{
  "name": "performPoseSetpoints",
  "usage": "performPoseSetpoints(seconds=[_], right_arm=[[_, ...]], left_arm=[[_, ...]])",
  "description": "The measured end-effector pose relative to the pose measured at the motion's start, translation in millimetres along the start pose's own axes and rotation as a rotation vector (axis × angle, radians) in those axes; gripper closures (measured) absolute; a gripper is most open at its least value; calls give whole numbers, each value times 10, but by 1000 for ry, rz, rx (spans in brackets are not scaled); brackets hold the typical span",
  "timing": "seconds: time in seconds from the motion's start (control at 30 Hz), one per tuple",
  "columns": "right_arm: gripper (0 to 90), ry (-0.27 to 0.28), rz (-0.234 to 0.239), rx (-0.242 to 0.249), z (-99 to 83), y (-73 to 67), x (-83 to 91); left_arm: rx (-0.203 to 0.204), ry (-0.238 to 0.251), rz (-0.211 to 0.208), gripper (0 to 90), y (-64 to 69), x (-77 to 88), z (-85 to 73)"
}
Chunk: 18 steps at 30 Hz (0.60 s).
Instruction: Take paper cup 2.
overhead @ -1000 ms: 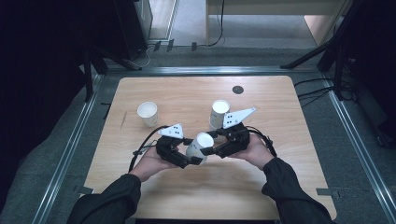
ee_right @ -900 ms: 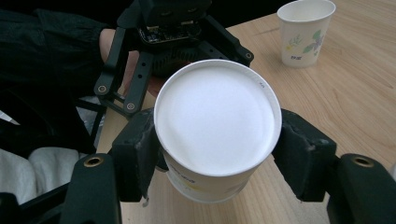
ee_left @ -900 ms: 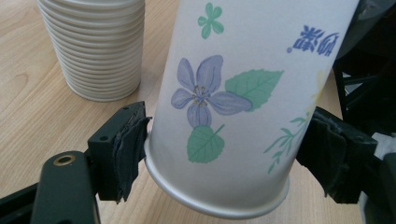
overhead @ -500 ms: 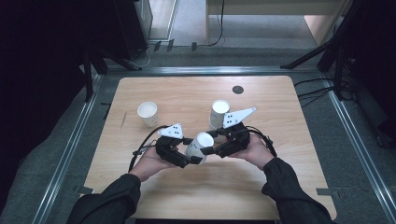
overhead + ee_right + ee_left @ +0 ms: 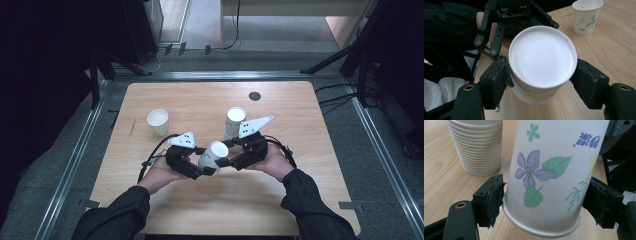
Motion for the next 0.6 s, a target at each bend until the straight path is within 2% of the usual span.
performPoseSetpoints(seconds=[0.27, 0.3, 0.6], right_arm=[[312, 11, -19, 7, -28, 20, 58], [312, 3, -27, 3, -51, 27, 66], [314, 5, -33, -3, -76, 27, 90]], left_arm=[[6, 8, 2, 231, -20, 89, 8], [2, 7, 0, 279, -15, 100, 10], [1, 14, -5, 276, -24, 120, 23]])
Point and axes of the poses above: each handheld gripper's, and its own axes: x roughly backward along the jaws, z roughly out of its top, y roughly to its right, the point moved 7 cm from there along -x, roughly forward along the jaws, and after that the axes turned 12 degrees about -y, right-handed, at the moved point
